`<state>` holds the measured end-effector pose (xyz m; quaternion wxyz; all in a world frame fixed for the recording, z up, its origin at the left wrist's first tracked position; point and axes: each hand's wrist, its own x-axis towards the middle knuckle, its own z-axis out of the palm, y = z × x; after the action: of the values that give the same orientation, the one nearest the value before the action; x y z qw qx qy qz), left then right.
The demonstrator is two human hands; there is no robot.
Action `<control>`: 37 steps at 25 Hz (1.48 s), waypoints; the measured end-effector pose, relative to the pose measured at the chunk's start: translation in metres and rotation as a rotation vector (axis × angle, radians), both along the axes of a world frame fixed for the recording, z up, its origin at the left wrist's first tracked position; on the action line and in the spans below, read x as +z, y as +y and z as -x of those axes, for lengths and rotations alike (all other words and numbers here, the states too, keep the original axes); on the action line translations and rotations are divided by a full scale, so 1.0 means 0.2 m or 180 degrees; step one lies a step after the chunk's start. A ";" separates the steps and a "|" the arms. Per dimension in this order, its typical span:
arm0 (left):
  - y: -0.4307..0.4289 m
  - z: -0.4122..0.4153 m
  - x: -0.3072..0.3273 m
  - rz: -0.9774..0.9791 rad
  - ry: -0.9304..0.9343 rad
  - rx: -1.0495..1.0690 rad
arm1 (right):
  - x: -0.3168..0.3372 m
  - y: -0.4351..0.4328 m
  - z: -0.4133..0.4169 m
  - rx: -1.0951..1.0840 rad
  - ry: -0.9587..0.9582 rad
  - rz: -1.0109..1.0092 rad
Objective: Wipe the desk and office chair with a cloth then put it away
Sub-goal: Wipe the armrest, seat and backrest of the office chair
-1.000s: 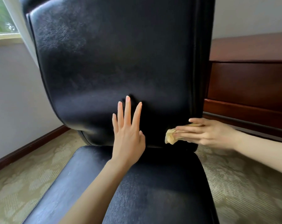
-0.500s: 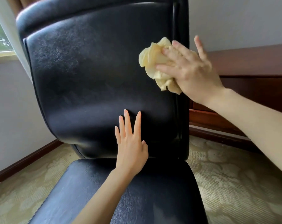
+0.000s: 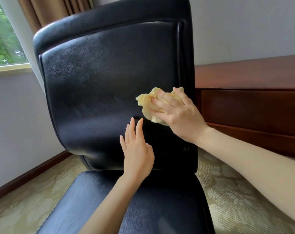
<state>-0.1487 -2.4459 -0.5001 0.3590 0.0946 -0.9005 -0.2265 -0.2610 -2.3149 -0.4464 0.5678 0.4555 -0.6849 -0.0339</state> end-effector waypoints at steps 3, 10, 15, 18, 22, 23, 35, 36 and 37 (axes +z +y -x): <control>0.04 0.01 0.06 -0.0042 0.0144 -0.0073 | -0.06 0.08 0.01 0.0083 0.0258 -0.0207; 0.15 0.04 0.19 0.0059 0.0335 -0.0327 | -0.17 0.28 0.05 0.0592 0.0109 -0.0738; 0.19 0.08 0.22 0.0120 0.0279 -0.0434 | -0.22 0.43 0.04 0.0748 -0.0137 -0.0403; 0.19 0.10 0.22 0.0060 0.0303 -0.0496 | -0.18 0.44 0.02 0.1201 -0.0950 0.0859; 0.20 0.14 0.22 0.0189 0.0326 -0.0565 | -0.07 0.42 0.01 0.1622 -0.2405 0.2790; 0.20 0.15 0.23 0.0287 0.0318 -0.0595 | -0.04 0.41 0.01 0.1746 -0.2766 0.3180; 0.30 0.32 0.30 0.1115 0.0139 -0.0219 | 0.27 0.32 0.05 0.3917 -0.5550 0.5873; 0.30 0.33 0.29 0.1188 0.0162 -0.0114 | 0.28 0.33 0.06 0.4093 -0.5403 0.5976; 0.29 0.34 0.28 0.1248 0.0193 -0.0044 | 0.30 0.35 0.07 0.4325 -0.5193 0.6170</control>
<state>-0.2166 -2.3872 -0.4438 0.3960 0.0098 -0.9167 -0.0520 -0.2752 -2.2446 -0.3859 0.0105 0.0211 -0.2196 0.9753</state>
